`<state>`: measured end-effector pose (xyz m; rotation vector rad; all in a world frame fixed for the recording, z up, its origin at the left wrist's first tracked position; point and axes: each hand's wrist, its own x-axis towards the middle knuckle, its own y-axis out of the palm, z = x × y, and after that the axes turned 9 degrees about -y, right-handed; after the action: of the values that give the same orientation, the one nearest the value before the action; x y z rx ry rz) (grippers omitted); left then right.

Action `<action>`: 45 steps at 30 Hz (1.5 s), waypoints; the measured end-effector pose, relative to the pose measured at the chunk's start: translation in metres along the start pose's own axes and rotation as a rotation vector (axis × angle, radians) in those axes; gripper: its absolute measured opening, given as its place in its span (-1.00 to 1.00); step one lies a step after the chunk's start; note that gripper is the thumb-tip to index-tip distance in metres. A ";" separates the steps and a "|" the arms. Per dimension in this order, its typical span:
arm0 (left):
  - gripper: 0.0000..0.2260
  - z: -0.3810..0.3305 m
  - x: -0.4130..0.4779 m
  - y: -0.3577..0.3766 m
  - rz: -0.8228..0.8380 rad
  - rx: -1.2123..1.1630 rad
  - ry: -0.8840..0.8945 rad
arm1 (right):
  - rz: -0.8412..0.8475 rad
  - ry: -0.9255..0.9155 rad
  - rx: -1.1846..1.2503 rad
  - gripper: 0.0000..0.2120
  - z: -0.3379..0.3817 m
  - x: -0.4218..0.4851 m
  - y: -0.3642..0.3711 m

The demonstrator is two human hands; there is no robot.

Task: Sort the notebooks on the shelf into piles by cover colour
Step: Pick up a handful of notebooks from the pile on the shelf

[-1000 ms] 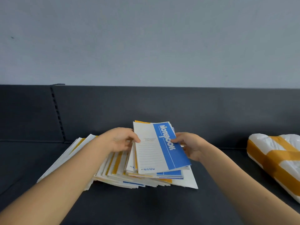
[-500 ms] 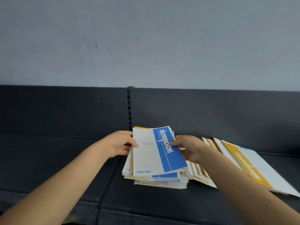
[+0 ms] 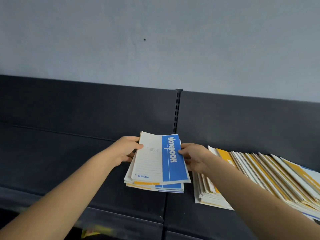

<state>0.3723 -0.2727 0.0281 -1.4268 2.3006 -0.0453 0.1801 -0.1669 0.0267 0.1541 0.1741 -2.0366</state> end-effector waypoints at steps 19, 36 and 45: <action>-0.69 0.058 0.066 -0.279 0.257 0.133 -0.094 | -0.035 0.131 0.066 -0.76 -0.003 0.040 0.273; -0.79 0.087 0.122 -0.439 0.118 0.131 -0.105 | 0.083 0.163 0.080 -0.71 0.027 0.100 0.438; -0.78 0.103 0.155 -0.568 0.094 0.260 -0.084 | 0.091 0.139 0.083 -0.68 0.036 0.120 0.575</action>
<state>0.8334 -0.6524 0.0228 -1.1671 2.1980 -0.2427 0.6371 -0.5373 0.0079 0.3502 0.1667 -1.9440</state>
